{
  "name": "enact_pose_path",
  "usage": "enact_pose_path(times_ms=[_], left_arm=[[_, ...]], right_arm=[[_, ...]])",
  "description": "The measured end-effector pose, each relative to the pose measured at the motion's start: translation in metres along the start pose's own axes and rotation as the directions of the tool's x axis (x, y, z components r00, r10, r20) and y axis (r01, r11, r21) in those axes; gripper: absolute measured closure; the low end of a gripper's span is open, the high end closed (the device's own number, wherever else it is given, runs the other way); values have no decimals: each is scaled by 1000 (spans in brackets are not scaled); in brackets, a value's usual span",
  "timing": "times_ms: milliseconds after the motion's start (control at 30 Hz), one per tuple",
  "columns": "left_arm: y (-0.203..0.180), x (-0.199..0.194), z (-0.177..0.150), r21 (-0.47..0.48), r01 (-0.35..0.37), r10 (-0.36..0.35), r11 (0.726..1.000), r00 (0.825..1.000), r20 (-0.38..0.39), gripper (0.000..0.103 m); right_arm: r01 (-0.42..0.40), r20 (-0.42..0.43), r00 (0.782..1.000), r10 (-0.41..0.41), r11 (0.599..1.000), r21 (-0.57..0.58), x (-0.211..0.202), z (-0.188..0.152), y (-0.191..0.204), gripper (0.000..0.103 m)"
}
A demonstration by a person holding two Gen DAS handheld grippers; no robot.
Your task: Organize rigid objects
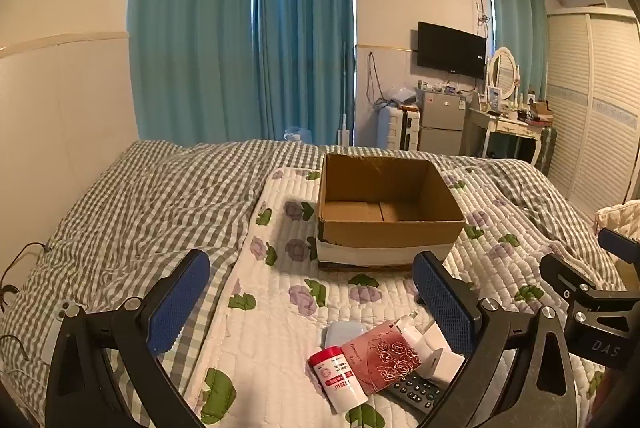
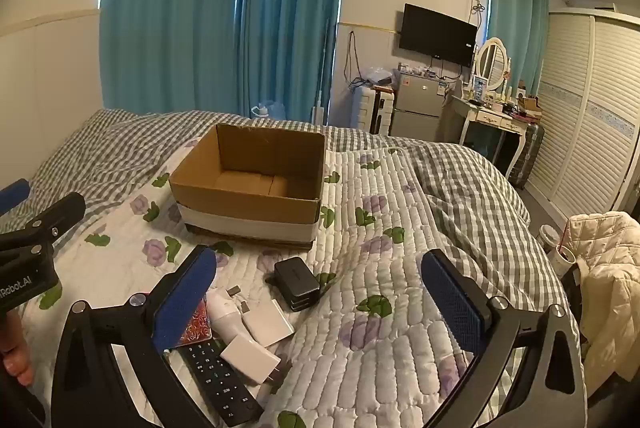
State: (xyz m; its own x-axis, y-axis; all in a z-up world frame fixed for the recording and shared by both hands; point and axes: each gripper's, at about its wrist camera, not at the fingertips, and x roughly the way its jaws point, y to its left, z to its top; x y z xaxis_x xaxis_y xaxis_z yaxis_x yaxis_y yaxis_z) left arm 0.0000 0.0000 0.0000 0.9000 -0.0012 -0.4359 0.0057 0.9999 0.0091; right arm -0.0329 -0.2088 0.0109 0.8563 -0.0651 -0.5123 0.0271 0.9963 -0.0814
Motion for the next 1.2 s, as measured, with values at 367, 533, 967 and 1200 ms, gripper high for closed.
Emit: enact_pose_path(times_ms=[367,533,967,1200], left_arm=[[3,-1,-1,4,-5,5,1000,1000,-18,0],[1,0,0,6,1,-1,1000,1000,-14,0],[-3,0,1,17,8,-8,1000,1000,-3,0],[-1,0,2,10,11,-11,1000,1000,-1,0]], right_arm=[[0,2,1000,0,1000,4,0,0,-1,0],[-6,1,1000,6,1000,2,1,0,-1,0],[-26,4,1000,26,1000,2,-2,3,-1,0],[-31,-2,1000,31,1000,4,-1,2,1,0]])
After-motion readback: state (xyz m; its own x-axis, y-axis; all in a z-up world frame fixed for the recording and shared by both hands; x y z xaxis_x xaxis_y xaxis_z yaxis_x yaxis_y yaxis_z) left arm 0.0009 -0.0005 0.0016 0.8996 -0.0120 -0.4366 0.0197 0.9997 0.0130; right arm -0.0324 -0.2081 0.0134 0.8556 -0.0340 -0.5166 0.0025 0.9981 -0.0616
